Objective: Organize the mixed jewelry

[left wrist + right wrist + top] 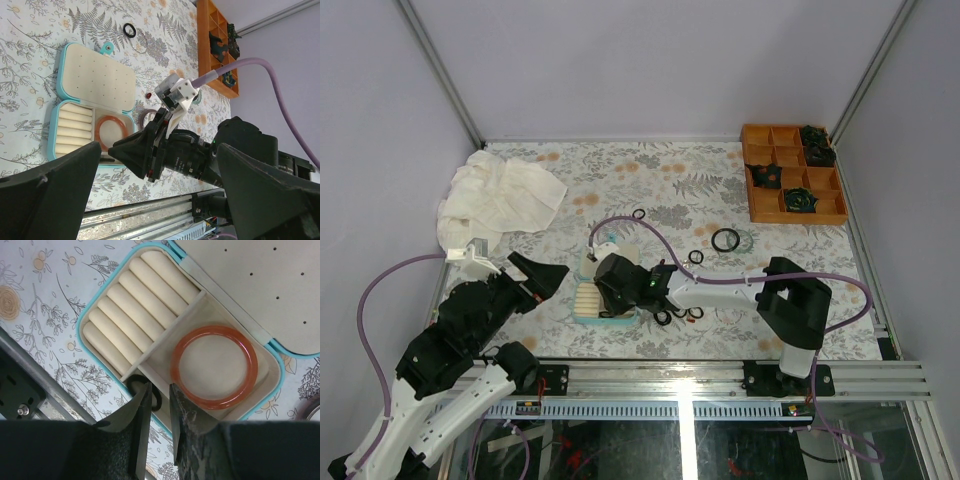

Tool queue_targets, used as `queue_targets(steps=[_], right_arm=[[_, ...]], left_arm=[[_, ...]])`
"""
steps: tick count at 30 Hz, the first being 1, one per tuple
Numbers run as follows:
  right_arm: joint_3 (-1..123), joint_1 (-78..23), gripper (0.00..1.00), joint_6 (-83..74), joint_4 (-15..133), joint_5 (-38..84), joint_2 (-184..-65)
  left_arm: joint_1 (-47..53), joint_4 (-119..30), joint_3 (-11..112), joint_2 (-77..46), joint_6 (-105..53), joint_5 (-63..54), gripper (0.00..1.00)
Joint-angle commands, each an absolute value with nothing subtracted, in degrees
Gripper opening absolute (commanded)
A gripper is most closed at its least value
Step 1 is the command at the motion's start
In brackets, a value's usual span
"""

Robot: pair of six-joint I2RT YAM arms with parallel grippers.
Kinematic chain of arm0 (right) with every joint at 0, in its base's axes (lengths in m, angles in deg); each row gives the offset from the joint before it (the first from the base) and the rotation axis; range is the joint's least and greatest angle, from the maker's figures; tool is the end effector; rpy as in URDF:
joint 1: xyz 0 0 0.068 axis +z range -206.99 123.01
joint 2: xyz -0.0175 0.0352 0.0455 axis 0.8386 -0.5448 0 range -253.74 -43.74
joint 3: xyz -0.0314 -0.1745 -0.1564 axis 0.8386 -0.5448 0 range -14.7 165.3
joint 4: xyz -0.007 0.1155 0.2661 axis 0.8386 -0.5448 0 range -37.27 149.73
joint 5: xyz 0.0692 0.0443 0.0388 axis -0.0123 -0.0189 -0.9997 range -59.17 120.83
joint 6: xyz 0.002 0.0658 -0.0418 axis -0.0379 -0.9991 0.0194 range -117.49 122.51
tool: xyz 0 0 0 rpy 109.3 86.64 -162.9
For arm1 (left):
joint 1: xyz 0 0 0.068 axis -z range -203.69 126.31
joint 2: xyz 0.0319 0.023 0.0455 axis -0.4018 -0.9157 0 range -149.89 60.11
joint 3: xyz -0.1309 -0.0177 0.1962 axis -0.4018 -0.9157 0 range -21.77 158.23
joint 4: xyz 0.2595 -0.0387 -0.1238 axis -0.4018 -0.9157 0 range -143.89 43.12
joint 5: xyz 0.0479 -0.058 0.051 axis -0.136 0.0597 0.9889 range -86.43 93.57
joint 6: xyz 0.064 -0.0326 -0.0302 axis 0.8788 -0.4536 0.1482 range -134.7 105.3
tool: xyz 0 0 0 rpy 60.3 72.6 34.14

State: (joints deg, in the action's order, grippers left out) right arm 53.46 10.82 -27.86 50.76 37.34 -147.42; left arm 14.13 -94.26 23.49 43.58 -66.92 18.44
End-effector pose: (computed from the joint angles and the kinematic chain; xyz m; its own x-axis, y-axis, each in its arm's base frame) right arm 0.1703 0.3976 0.1238 -0.6780 -0.3323 -0.6556 -0.6336 0.7164 0.2921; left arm 0.1264 -0.0764 0.3186 -0.4714 -0.6012 -0.6452 0.0457 0.7140 -0.6987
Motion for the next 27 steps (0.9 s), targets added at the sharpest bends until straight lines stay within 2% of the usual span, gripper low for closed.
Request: queue_targets(steps=[1,21,27], right_arm=[[52.9,10.6,0.27,-26.8,54.8,35.4,-145.6],[50.7,10.8,0.29,-24.4,55.9,37.6,-141.5],[51.1,11.9,0.38,-22.4,56.6,36.8,-141.9]], left_arm=[[13.8,-92.8,22.8,43.4,-67.3,18.9,1.00],[13.9,-91.2,22.6,41.9,-67.1,18.1,1.00],[13.8,-90.9,22.6,41.5,-67.0,18.0,1.00]])
